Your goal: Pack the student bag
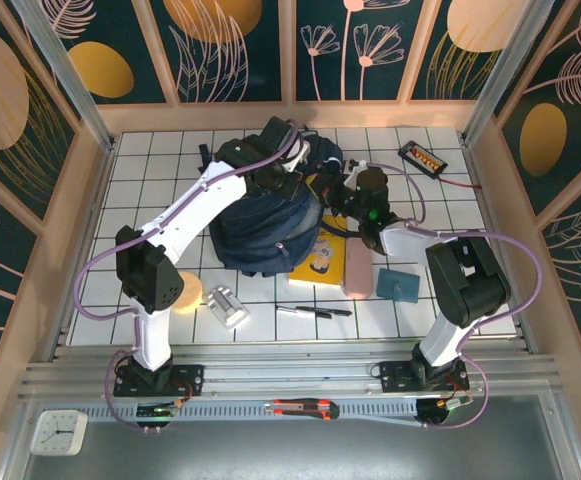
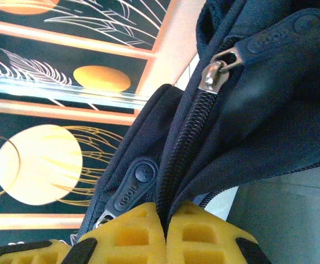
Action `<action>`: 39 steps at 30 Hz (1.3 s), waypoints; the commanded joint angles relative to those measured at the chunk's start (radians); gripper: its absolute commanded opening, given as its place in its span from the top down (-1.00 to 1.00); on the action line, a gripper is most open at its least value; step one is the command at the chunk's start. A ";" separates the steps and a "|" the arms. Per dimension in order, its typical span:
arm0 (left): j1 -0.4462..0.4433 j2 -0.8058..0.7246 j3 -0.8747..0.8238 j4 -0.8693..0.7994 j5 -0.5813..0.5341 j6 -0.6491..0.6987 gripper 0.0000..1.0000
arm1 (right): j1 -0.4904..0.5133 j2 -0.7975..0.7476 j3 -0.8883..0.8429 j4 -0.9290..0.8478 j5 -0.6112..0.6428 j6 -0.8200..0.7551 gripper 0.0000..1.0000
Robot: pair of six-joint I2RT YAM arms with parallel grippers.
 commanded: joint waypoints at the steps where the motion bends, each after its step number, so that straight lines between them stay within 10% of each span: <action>1: -0.007 -0.117 -0.006 0.031 -0.107 0.004 -0.24 | 0.021 -0.015 0.083 -0.079 0.051 -0.034 1.00; 4: 0.001 -0.223 -0.074 0.021 -0.190 -0.077 -0.97 | 0.038 -0.028 0.157 -0.190 0.111 -0.053 1.00; 14: 0.004 -0.608 -0.637 0.148 0.088 -0.637 -0.97 | 0.116 0.021 0.418 -0.481 0.320 -0.071 1.00; 21: -0.005 -0.658 -0.882 0.389 0.229 -0.812 -0.34 | 0.165 0.088 0.564 -0.548 0.354 -0.115 1.00; 39: -0.004 -0.473 -0.833 0.333 0.120 -0.702 -0.05 | 0.213 0.072 0.562 -0.534 0.358 -0.091 1.00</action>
